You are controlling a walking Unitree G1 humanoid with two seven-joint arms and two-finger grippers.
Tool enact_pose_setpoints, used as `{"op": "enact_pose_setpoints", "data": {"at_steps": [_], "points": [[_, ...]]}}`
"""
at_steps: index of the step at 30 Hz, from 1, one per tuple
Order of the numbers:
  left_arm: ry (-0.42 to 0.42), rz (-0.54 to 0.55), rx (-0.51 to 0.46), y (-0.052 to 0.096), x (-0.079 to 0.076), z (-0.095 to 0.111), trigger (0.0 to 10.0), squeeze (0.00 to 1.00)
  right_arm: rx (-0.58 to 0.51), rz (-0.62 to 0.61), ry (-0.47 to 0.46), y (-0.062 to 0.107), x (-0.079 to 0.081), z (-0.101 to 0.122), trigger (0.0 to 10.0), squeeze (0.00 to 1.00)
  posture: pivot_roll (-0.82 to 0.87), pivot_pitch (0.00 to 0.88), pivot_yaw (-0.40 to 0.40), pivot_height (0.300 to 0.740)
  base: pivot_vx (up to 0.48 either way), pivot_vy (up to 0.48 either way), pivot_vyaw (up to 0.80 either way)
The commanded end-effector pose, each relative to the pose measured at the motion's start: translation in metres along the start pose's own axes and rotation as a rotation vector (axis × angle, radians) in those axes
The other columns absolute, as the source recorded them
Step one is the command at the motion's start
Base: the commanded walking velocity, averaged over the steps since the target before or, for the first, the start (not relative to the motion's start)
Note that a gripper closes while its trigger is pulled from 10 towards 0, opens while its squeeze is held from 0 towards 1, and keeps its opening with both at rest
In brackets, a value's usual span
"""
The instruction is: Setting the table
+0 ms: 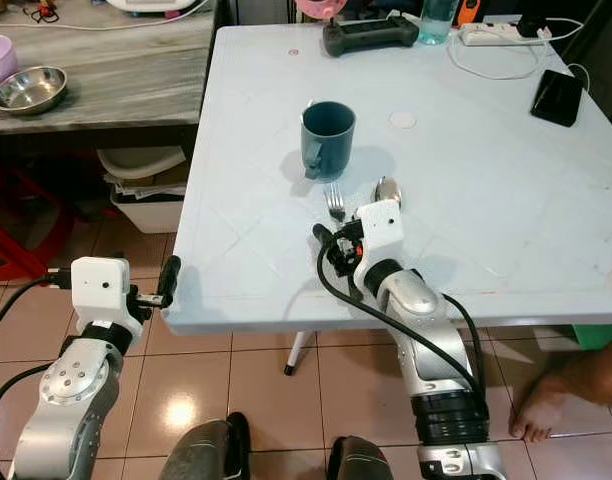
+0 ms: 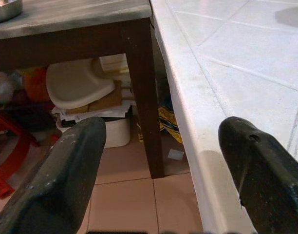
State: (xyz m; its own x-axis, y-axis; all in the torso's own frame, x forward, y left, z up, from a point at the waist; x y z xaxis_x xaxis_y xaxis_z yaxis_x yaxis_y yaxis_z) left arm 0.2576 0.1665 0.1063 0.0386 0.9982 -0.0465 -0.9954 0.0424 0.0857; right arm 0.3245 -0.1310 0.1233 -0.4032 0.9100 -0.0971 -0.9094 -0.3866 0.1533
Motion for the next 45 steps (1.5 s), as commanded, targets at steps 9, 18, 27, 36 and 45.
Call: {"op": "enact_pose_setpoints", "data": {"at_steps": [9,18,27,36,45], "points": [[-0.003,-0.018,0.008,0.001,0.000,0.001,10.0,0.00,0.202,0.083,-0.125,-0.004,-0.009,-0.025,0.0,0.00,0.05,0.192,0.036,0.740,0.000,0.000,0.00],[0.007,-0.021,0.003,-0.002,-0.001,0.003,10.0,0.00,0.266,0.124,-0.145,-0.004,-0.009,-0.035,0.0,0.00,0.05,0.188,0.027,0.740,0.000,0.000,0.00],[0.056,-0.077,0.008,0.001,-0.010,0.000,10.0,0.00,0.298,0.142,-0.159,0.002,-0.005,-0.044,0.0,0.00,0.05,0.183,0.025,0.740,0.000,0.000,0.00],[0.072,-0.096,0.005,-0.001,-0.014,-0.001,10.0,0.00,0.258,0.085,-0.204,0.006,0.002,-0.040,0.0,0.00,0.04,0.166,0.019,0.740,0.000,0.000,0.00],[0.043,-0.051,0.017,-0.001,-0.010,-0.008,10.0,0.00,0.068,0.025,-0.282,0.008,0.018,-0.005,0.0,0.00,0.03,0.132,0.014,0.740,0.000,0.078,0.00]]}}
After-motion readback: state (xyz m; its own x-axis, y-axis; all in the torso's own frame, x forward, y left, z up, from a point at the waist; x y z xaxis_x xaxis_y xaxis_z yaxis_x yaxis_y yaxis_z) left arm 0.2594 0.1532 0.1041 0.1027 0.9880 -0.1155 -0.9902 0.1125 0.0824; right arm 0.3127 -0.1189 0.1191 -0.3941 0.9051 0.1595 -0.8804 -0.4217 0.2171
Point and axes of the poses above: a point about 5 cm out from each wrist's last joint towards the gripper, its own y axis pointing back from the gripper into the wrist, its own z axis along the axis of the wrist's last joint, x = y × z, the point moved 2 cm from there along -y, pointing out of the wrist towards the gripper, and after that the axes turned 7 degrees about y, right-handed, at the moved point
